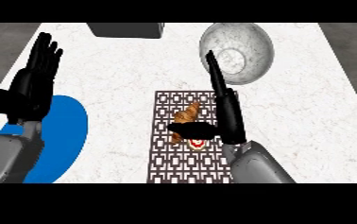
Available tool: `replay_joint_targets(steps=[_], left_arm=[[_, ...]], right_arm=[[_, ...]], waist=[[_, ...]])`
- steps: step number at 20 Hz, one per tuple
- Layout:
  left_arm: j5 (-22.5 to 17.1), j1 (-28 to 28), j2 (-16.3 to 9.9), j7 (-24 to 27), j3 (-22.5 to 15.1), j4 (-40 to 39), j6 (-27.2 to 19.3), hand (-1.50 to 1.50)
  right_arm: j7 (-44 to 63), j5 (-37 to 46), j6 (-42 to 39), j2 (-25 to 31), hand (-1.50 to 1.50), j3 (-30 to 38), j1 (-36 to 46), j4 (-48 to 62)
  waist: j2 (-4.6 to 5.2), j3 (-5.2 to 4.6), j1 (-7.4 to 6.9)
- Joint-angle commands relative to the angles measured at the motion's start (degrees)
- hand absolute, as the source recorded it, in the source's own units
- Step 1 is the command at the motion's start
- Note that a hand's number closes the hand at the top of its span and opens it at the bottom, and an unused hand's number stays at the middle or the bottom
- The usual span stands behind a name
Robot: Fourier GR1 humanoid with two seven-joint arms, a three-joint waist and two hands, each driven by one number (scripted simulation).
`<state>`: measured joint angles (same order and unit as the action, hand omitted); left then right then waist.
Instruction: Pick the cupcake from the placemat and place it in the bowl
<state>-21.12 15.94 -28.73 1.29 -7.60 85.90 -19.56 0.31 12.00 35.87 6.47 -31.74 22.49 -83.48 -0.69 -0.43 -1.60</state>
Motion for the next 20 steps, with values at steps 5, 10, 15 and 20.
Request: replay_joint_targets(steps=[5,10,15,20], left_arm=[[-0.95,-2.82,-1.29,2.66,3.07,-0.19,1.86,0.00],[-1.37,-3.91,-2.45,2.57,4.84,-0.44,1.95,0.00],[-1.28,-5.06,-1.80,3.49,4.54,-0.30,2.45,0.00],[-2.63,-5.21,-4.29,2.76,6.54,-0.23,4.77,0.00]], right_arm=[[18.51,26.63,17.55,-6.34,-1.50,-18.68,-1.82,4.09],[35.19,39.01,5.03,-6.43,-1.50,-14.62,1.70,2.63],[50.08,44.27,-11.53,-6.45,-1.50,-16.89,-0.47,-1.91],[63.94,40.10,-31.23,-6.46,-1.50,-19.21,1.30,-11.13]], waist=[[-0.47,0.06,1.98],[-1.21,-0.08,4.34],[-1.26,-0.06,5.33],[-0.84,0.13,3.66]])
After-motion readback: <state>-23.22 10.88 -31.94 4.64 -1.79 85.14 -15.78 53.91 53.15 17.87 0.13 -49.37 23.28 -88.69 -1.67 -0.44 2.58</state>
